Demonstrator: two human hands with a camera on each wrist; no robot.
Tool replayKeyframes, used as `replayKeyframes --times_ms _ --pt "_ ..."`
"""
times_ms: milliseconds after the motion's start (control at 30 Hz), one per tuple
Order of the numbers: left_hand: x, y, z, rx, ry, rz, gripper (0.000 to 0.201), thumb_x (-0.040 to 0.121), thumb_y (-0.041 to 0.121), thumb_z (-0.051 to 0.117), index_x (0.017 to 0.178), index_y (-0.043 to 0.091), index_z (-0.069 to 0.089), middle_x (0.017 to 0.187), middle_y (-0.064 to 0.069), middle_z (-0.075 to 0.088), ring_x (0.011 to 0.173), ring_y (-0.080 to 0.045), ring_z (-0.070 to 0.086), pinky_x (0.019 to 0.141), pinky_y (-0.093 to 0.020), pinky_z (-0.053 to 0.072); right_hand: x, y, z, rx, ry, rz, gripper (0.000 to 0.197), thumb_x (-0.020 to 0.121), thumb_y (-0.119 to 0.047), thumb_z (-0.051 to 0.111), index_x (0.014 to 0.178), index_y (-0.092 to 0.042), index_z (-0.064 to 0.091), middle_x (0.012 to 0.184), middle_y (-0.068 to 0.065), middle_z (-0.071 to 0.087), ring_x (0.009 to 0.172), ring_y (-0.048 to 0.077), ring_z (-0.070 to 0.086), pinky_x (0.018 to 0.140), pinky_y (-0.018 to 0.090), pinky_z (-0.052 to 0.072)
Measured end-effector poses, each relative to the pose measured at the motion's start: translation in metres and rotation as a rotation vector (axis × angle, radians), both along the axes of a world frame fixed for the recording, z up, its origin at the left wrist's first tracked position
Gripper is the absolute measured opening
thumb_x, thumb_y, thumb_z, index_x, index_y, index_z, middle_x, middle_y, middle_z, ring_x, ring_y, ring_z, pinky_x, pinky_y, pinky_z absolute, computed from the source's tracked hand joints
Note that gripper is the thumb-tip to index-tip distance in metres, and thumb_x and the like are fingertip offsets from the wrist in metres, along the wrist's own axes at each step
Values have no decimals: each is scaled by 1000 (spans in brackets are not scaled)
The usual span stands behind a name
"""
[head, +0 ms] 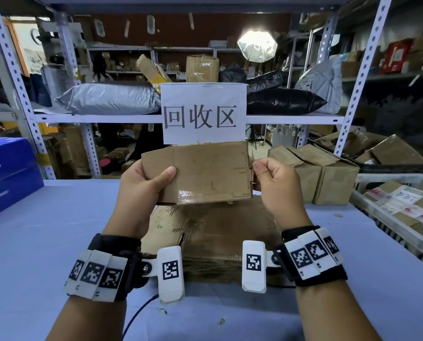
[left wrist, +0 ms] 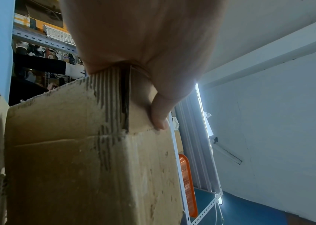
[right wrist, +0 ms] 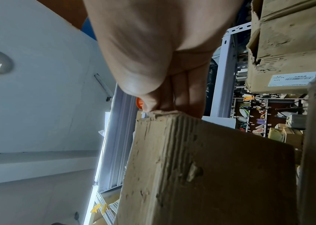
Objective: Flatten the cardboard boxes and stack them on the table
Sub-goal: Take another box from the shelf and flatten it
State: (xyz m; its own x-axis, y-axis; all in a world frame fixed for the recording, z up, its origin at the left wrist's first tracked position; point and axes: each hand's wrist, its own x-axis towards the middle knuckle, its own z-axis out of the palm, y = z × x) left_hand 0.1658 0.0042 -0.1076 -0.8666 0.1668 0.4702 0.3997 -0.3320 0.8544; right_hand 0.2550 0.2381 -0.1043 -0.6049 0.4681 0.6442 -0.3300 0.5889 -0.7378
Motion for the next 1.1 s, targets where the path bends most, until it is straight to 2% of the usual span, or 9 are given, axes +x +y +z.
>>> replayKeyframes --times_ms 67,133,267,333,467,600,733,900,1100 --pt "-1 -1 0 -1 1 4 18 92 6 71 104 19 70 96 5 79 86 -10 74 65 -26 59 -1 1 -1 -39 -12 31 24 103 -24 52 90 -13 69 77 15 69 77 35 66 75 53 57" --pt "-2 -1 0 4 -1 12 18 92 6 71 103 19 70 95 6 78 85 -9 74 63 -25 59 0 1 -1 -72 -14 76 24 103 -24 51 93 -14 70 84 18 71 85 39 68 81 58 56" --pt "-4 -2 -1 21 -26 11 17 92 7 71 104 18 69 94 6 78 83 -10 74 63 -26 59 4 -4 -1 -129 11 197 6 94 -30 68 91 -32 73 92 -9 77 93 10 72 87 36 59" --pt "-4 -2 -2 19 -36 12 17 92 7 71 104 18 69 93 5 79 83 -10 74 63 -27 60 4 -5 -2 -143 41 202 14 90 -22 74 87 -36 74 88 -15 77 84 5 72 79 28 59" --pt "-4 -4 -3 21 -46 20 17 91 7 72 103 19 70 95 5 78 84 -11 73 64 -29 60 4 -2 -2 -197 42 196 17 94 -12 67 90 -28 74 67 -16 70 60 0 58 58 16 48" --pt "-7 -8 -3 16 -35 29 17 91 7 73 104 18 71 95 5 78 83 -10 73 61 -25 58 6 -3 2 -198 2 209 22 99 -8 58 90 -24 71 65 -16 66 58 0 55 57 15 43" --pt "-8 -8 0 -2 -29 19 20 91 8 73 110 15 71 98 3 79 85 -10 74 61 -26 58 9 -7 4 -427 19 453 24 101 -8 50 88 -14 70 74 -2 64 61 9 51 56 21 40" --pt "-13 -3 15 -47 17 19 23 92 8 72 114 11 70 102 -2 76 88 -15 73 62 -29 58 13 -7 7 -670 124 619 27 94 -12 50 75 -21 66 68 -5 58 56 6 46 52 22 32" --pt "-24 10 35 -95 43 44 30 92 8 73 122 9 66 110 -4 75 89 -11 74 67 -23 58 13 -1 13 -692 189 650 19 83 -20 55 70 -22 69 69 -4 59 58 8 48 54 21 35"
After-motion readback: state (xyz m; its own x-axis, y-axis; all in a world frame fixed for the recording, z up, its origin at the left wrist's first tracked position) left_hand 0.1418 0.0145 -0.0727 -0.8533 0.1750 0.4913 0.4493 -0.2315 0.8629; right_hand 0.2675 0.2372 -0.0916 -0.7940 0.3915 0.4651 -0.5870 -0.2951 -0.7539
